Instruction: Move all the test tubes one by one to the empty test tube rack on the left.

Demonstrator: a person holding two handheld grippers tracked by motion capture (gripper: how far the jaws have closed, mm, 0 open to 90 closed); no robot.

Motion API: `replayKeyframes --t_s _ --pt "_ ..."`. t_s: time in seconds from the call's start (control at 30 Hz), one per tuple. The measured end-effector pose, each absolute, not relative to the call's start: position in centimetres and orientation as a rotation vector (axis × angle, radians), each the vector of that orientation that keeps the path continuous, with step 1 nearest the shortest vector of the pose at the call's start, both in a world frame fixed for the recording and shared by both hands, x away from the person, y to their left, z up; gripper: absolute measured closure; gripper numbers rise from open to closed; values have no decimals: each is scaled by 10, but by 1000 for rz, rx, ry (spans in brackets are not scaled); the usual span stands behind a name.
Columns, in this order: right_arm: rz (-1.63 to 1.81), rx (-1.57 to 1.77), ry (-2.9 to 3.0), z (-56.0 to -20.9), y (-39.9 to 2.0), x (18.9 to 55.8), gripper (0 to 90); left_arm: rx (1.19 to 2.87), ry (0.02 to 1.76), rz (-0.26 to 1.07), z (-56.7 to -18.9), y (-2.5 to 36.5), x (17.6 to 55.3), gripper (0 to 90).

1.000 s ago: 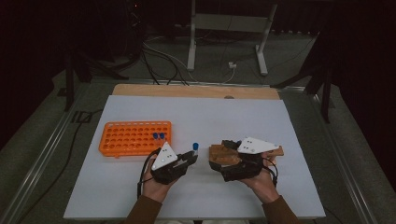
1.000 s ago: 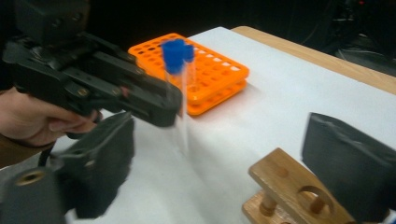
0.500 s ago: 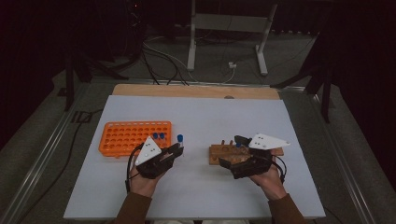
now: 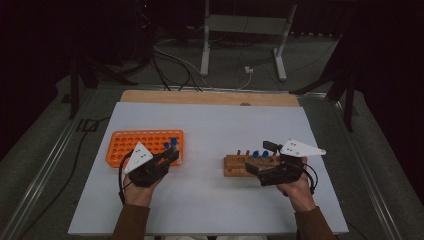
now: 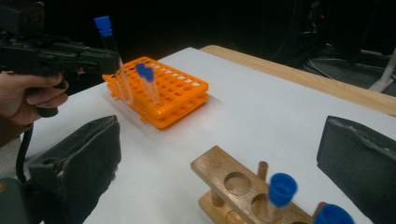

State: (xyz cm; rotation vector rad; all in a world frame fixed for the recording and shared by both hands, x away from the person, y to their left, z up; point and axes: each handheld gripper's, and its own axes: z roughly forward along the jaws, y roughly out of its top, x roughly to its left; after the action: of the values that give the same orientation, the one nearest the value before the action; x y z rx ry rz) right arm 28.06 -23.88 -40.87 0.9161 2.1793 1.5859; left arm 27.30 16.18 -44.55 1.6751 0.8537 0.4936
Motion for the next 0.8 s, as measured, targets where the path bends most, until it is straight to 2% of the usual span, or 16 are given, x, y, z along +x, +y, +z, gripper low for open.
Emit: replayKeyframes --t_s 0.8 --pt "1595 974 2102 -405 -262 283 0 1662 965 650 -453 187 278 784"
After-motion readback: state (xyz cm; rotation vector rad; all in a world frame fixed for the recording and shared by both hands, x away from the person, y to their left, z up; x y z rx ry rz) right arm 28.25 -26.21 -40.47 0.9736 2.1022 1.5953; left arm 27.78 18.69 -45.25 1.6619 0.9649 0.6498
